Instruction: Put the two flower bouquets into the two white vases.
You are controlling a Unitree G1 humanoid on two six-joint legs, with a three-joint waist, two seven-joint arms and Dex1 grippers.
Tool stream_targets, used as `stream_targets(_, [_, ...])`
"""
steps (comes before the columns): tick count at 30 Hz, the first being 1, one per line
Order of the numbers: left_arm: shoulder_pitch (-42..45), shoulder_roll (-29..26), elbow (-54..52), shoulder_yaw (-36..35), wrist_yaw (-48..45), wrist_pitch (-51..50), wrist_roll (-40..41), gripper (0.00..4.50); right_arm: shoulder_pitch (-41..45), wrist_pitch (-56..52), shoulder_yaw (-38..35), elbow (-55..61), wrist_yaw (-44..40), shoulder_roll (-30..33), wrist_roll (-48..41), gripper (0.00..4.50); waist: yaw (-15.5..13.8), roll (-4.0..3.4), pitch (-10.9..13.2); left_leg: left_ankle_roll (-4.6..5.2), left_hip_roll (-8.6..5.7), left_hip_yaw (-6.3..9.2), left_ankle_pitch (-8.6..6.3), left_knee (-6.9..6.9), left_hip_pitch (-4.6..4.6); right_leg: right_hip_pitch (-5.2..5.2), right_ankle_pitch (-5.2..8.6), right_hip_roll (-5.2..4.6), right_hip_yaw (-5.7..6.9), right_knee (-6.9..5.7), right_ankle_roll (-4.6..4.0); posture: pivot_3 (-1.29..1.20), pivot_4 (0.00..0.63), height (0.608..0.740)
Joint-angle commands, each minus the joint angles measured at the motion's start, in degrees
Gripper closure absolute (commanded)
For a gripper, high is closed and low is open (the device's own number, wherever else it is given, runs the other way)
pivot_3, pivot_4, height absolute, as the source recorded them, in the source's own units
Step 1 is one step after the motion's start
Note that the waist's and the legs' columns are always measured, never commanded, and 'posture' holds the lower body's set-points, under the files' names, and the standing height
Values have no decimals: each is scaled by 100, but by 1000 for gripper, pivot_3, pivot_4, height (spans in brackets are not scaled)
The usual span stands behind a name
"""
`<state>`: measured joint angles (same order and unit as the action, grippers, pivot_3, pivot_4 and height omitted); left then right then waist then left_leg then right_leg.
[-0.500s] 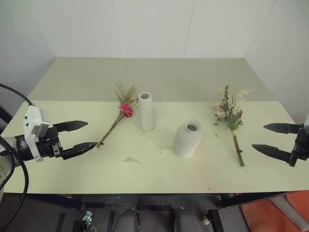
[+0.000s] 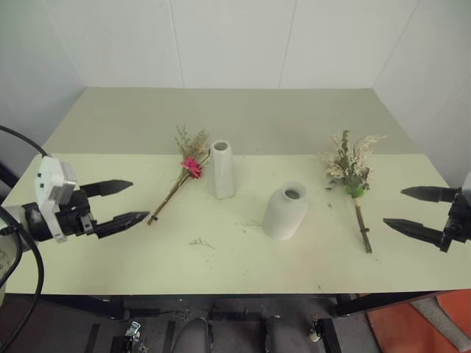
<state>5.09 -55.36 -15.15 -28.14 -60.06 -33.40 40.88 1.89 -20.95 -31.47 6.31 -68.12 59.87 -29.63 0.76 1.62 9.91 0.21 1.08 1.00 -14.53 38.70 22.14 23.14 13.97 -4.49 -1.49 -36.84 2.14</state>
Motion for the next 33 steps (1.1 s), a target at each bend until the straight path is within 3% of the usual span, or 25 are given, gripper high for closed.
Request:
stream_targets(1, [383, 129, -440, 10, 1045, -365, -92, 18, 528, -280, 135, 625, 426, 18, -290, 0, 23, -1, 1, 0, 1, 0, 0, 0, -3, 0, 0, 1, -5, -3, 0, 0, 150, 740])
stream_targets(4, [844, 380, -831, 326, 2413, -835, -566, 18, 1085, -689, 456, 1070, 784, 15, -538, 0, 9, 0, 1, 0, 0, 3, 0, -1, -2, 0, -1, 2, -6, -2, 2, 0, 150, 740])
stream_targets(8, [1590, 360, -693, 876, 2821, -1916, -354, 18, 1838, -1206, 1012, 1517, 1132, 16, -809, 0, 3, 0, 2, 0, -4, 7, 0, 0, 5, 5, -3, 1, -6, -3, 4, 0, 150, 740])
stream_targets(14, [3515, 875, 744, 2309, 3726, -3771, -980, 18, 2977, -1975, 1828, 1850, 1381, -48, -1209, 0, -44, 2, 2, 0, -12, 18, 0, 7, 9, 2, -4, 0, 6, -3, 6, 0, 150, 740])
stream_targets(20, [4496, 1283, 2263, 3539, 3435, -4146, -1522, 18, 3636, -2500, 2186, 2020, 1452, -78, -1546, 0, 3, 2, 3, 0, -16, 21, 0, 6, 39, 31, -3, -1, 3, 3, 7, 0, 150, 740])
stream_targets(28, [5123, 1636, 3537, 4723, 2864, -3827, -2288, 18, 3494, -2756, 2125, 2190, 1600, -5, -1605, 0, -7, 2, 2, -2, -21, 19, 3, 19, 107, 111, -5, -3, -3, -26, 5, 0, 150, 740])
stream_targets(33, [5377, 1796, 4002, 4788, 2654, -3670, -2580, 1184, 3276, -2861, 1921, 2337, 1770, 20, -1677, 0, -8, 2, 2, -2, -22, 17, 3, 20, 105, 109, -5, -5, -4, -26, 5, 0, 150, 740])
